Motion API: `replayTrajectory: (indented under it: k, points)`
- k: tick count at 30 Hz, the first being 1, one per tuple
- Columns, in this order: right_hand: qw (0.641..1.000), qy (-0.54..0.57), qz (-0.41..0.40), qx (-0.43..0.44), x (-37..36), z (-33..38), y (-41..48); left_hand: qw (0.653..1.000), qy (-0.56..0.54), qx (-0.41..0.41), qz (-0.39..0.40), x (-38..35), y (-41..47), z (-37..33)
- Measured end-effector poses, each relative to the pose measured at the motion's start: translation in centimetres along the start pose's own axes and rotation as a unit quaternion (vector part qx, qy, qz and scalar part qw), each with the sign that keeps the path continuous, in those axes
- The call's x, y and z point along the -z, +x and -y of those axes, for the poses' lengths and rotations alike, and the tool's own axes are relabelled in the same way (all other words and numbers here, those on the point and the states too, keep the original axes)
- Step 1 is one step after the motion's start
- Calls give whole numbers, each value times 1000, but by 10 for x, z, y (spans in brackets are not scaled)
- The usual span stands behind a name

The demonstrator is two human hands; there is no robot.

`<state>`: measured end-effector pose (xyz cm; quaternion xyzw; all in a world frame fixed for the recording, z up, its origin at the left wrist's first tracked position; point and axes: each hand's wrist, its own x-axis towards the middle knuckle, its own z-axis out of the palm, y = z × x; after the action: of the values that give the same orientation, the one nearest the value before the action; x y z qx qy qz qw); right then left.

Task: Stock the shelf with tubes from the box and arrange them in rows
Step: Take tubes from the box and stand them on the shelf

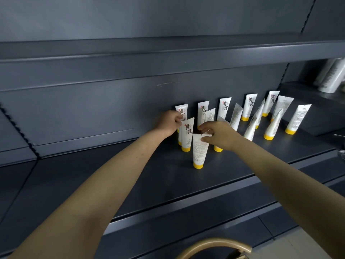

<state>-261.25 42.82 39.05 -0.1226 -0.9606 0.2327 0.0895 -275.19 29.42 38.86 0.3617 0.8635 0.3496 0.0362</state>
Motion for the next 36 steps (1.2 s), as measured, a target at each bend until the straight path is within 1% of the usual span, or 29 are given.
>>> replayTrajectory:
  k: [3,8,11,17,21,26,29,33,36]
  points:
    - [1000,-26,3,-10,16,2,-10,999,38,17,5,13,-20,-13]
    - [995,-92,29,10,42,11,-40,994,102,33,15,27,-77,-31]
    - [986,-146,78,33,53,18,-66,989,133,54,36,26,-119,-48]
    - [969,-185,151,60,51,26,-128,974,181,100,86,5,-206,-75]
    - [960,-188,197,72,44,30,-169,960,219,116,126,-3,-254,-90]
    - [952,-197,222,78,43,40,-213,960,211,124,135,-3,-300,-104]
    - [943,-208,249,66,39,45,-240,959,212,117,148,-8,-326,-109]
    - [928,-220,298,39,19,45,-274,957,188,110,192,-25,-359,-103]
    - [921,-226,318,23,-7,36,-298,953,173,115,222,-48,-383,-91]
